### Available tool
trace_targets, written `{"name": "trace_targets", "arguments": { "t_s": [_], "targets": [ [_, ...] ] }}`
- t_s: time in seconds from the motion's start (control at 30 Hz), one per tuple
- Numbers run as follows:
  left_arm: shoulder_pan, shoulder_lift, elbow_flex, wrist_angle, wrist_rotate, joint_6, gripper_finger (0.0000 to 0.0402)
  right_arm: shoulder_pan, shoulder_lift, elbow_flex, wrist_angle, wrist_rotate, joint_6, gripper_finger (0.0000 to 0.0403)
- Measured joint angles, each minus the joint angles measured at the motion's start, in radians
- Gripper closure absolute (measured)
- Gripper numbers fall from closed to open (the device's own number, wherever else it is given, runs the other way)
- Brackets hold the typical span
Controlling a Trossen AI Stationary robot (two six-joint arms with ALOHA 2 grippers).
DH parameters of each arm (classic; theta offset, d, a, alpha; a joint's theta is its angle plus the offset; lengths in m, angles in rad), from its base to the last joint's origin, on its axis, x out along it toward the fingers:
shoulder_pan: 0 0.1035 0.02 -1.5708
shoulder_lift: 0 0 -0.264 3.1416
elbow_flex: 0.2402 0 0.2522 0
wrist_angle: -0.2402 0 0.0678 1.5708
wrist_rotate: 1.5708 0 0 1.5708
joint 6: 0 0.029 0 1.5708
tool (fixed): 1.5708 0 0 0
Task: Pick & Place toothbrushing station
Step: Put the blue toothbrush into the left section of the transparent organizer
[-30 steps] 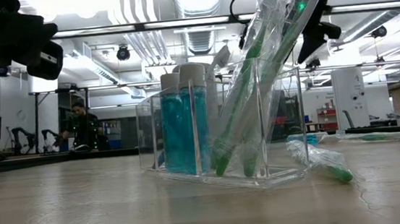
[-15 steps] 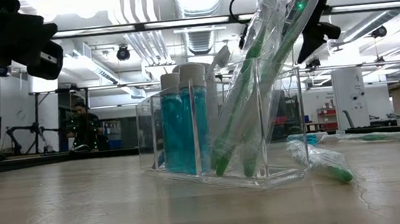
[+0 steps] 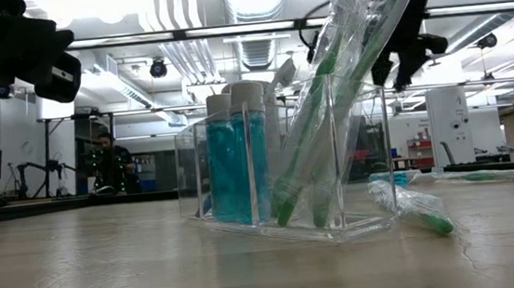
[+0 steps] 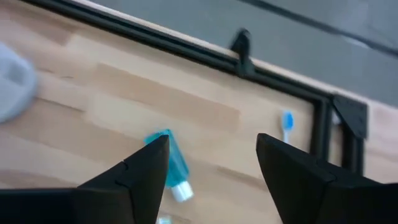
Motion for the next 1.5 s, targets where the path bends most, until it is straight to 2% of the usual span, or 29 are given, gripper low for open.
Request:
{"name": "trace_targets", "arguments": {
  "t_s": [0.17, 0.33, 0.77, 1.0, 1.2, 1.5],
  "targets": [
    [0.0, 0.0, 0.0, 0.0, 0.0, 0.0, 0.0316, -0.073, 0.019, 0.0, -0.079, -0.01, 0.079, 0.0172],
    [0.0, 0.0, 0.0, 0.0, 0.0, 0.0, 0.0316, -0.179, 0.042, 0.0, -0.1, -0.113, 0.123, 0.0172],
    [0.0, 0.0, 0.0, 0.0, 0.0, 0.0, 0.0316, -0.328, 0.195, 0.0, -0.099, -0.102, 0.064, 0.0175],
    [0.0, 0.0, 0.0, 0.0, 0.0, 0.0, 0.0316, -0.422, 0.314, 0.012, -0.096, -0.158, 0.01, 0.0177],
    [0.0, 0.0, 0.0, 0.0, 0.0, 0.0, 0.0316, -0.475, 0.4, 0.075, -0.088, -0.158, -0.071, 0.0177],
    [0.0, 0.0, 0.0, 0.0, 0.0, 0.0, 0.0316, -0.524, 0.479, 0.178, -0.114, -0.17, -0.105, 0.0177]
  ]
}}
